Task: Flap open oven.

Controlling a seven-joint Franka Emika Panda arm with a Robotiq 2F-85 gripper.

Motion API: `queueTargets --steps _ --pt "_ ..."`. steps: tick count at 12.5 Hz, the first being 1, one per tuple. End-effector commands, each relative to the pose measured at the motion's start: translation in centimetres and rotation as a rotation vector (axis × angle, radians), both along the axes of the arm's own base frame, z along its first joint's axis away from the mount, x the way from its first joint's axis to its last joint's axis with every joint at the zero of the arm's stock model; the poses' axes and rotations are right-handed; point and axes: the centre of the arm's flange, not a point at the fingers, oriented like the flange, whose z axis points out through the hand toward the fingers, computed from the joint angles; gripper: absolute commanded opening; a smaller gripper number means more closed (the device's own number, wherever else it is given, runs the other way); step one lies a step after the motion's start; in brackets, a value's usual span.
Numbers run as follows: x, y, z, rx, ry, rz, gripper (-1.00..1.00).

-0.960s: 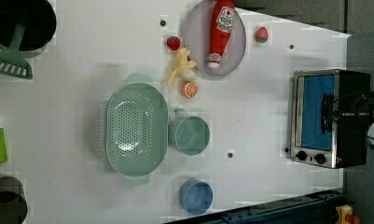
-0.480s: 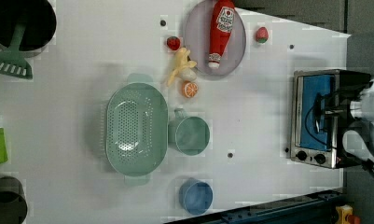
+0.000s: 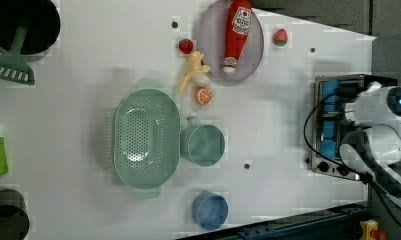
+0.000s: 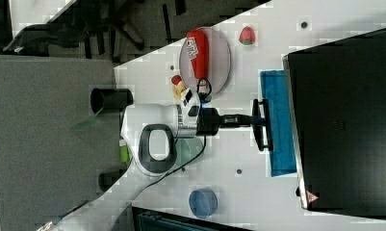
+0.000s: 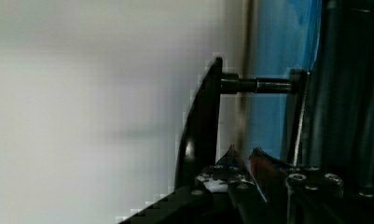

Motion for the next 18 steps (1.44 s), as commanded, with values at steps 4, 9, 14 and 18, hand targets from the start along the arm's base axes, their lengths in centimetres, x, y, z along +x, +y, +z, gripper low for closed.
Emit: queueTargets --steps 4,9,14,18 --pt "-0.6 5.7 -6.6 -0.035 0.018 -0.020 -0.65" --pt "-0.6 6.8 -9.8 -0.025 0.030 0.006 -0.65" --pt "0.7 7.9 -10.8 -0.043 -0.011 -0.033 -0.65" --pt "3.0 9.9 -6.6 0.056 -0.125 -0.112 -0.65"
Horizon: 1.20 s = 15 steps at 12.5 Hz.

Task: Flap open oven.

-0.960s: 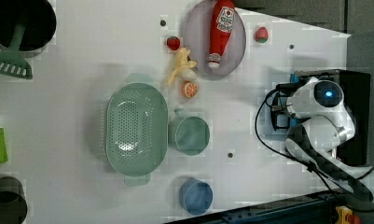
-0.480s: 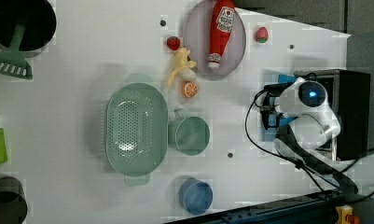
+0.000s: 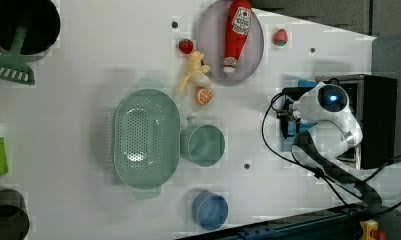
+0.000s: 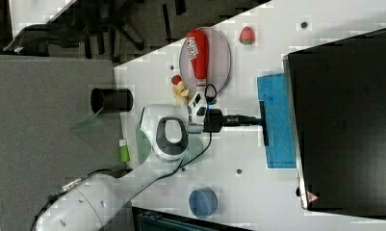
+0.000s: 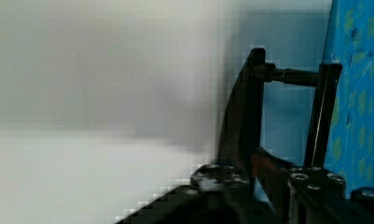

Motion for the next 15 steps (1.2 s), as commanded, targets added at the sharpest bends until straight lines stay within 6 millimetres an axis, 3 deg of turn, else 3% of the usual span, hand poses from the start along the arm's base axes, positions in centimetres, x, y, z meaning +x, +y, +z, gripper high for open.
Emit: queueTargets --steps 1,5,9,12,15 --pt "3.0 2.8 5.8 0.096 -0.178 -0.123 -0.65" --pt "4.6 3.0 15.4 0.265 -0.319 -0.357 -0.65" --pt "4.6 2.9 27.9 0.438 -0.302 -0.635 -0.65" --pt "4.2 3.0 36.7 0.445 -0.299 -0.764 -0.65" --pt "3.6 3.0 41.9 0.448 -0.319 -0.819 -0.65"
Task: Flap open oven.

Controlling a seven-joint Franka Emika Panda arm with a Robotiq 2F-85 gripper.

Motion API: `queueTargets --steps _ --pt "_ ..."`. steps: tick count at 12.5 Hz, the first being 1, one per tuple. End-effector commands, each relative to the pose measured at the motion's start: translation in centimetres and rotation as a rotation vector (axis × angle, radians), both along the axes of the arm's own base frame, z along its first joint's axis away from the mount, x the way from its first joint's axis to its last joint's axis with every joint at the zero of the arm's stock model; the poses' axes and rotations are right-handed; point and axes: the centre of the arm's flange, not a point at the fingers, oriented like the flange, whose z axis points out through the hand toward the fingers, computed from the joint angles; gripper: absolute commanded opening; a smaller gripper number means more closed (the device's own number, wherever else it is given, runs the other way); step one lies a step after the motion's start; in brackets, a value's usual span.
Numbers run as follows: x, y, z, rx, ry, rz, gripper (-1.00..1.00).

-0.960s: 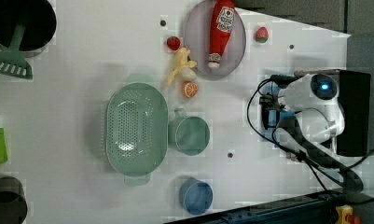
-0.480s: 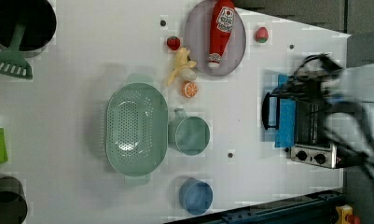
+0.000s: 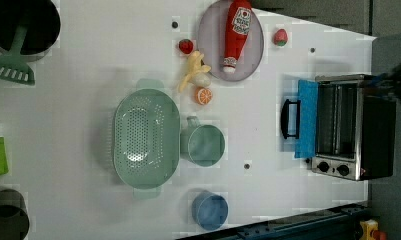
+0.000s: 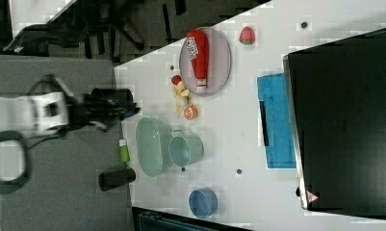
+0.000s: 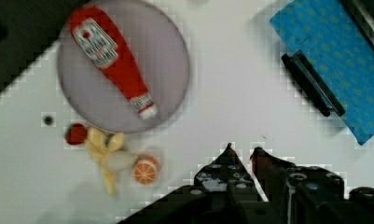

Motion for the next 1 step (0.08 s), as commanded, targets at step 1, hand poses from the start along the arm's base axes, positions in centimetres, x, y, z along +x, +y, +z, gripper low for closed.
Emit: queueTargets --steps 1 --pt "-0.92 -0.98 0.89 0.031 0.060 -0.129 -0.65"
